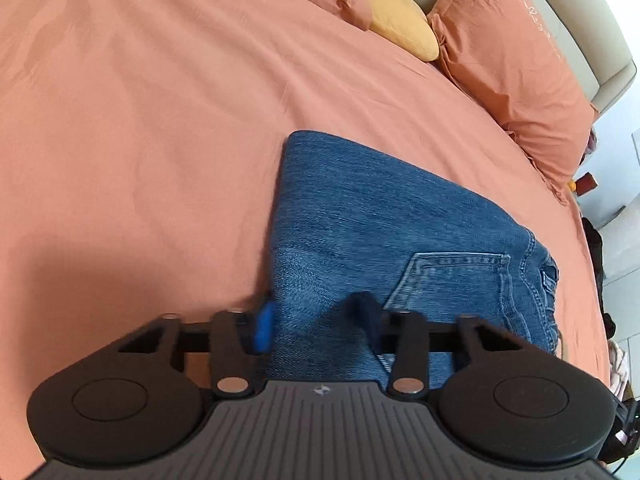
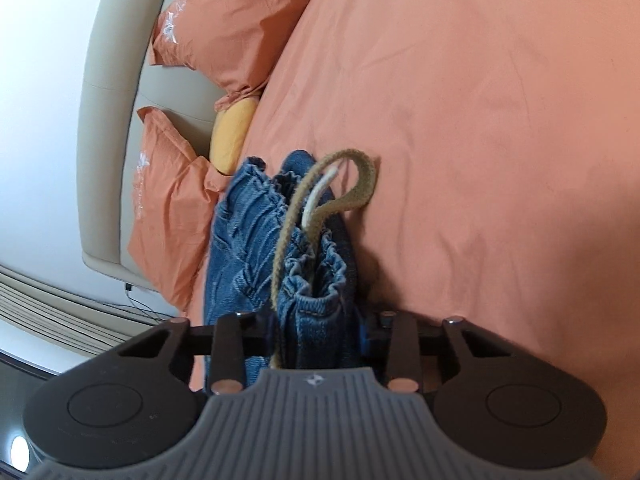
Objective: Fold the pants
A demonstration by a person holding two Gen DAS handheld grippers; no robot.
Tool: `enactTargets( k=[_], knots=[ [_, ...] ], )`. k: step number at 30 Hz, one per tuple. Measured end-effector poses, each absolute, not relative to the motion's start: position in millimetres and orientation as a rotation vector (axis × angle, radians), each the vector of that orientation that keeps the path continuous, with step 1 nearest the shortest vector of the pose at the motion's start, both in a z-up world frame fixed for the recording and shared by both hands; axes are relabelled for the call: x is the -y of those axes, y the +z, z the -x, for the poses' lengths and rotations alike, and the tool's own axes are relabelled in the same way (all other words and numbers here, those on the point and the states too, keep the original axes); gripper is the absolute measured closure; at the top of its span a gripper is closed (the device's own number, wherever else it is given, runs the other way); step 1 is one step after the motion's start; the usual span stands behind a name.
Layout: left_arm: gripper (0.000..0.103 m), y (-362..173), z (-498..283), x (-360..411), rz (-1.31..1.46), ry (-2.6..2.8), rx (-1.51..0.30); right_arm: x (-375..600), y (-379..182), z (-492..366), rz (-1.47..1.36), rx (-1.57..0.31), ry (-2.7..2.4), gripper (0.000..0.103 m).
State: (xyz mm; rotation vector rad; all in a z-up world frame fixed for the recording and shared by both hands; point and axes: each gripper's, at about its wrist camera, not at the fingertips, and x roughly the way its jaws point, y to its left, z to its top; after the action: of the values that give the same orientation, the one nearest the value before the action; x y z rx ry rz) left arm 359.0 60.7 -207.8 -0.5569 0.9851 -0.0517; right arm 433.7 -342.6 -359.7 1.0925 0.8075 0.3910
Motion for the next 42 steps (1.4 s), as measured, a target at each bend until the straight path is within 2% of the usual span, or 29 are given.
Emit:
enactTargets(
  k=[2, 5, 8, 18, 30, 35, 42],
  knots=[
    [0.084, -200.4, -360.0, -56.2, 0.515, -0.041, -0.989, 341.0, -349.8, -431.0, -1.058, -0.785, 0.408, 0.076],
    [0.092, -186.0, -360.7, -49.3, 0.442, -0.044, -0.979, 338.4, -335.8, -424.0, -1.006, -0.752, 0.43, 0.077],
    [0.095, -167.6, -358.2, -45.1, 0.396, -0.062, -0.964, 336.9, -327.7, -417.6, -0.985, -0.751, 0.428, 0.078],
    [0.097, -100.0, -341.2, -51.1, 0.254, -0.14, -0.913, 301.3, -262.3, -384.2, -0.872, -0.716, 0.485, 0.08],
    [0.097, -20.9, -300.2, -192.5, 0.179, -0.039, -0.864, 142.4, -180.8, -368.8, -0.716, -0.74, 0.679, 0.08],
    [0.097, -18.6, -288.8, -256.7, 0.182, 0.007, -0.856, 60.0, -169.1, -367.8, -0.658, -0.778, 0.737, 0.08],
    [0.097, -61.5, -289.5, -319.8, 0.265, 0.034, -0.86, -24.2, -179.5, -369.4, -0.535, -0.838, 0.733, 0.081]
  ],
)
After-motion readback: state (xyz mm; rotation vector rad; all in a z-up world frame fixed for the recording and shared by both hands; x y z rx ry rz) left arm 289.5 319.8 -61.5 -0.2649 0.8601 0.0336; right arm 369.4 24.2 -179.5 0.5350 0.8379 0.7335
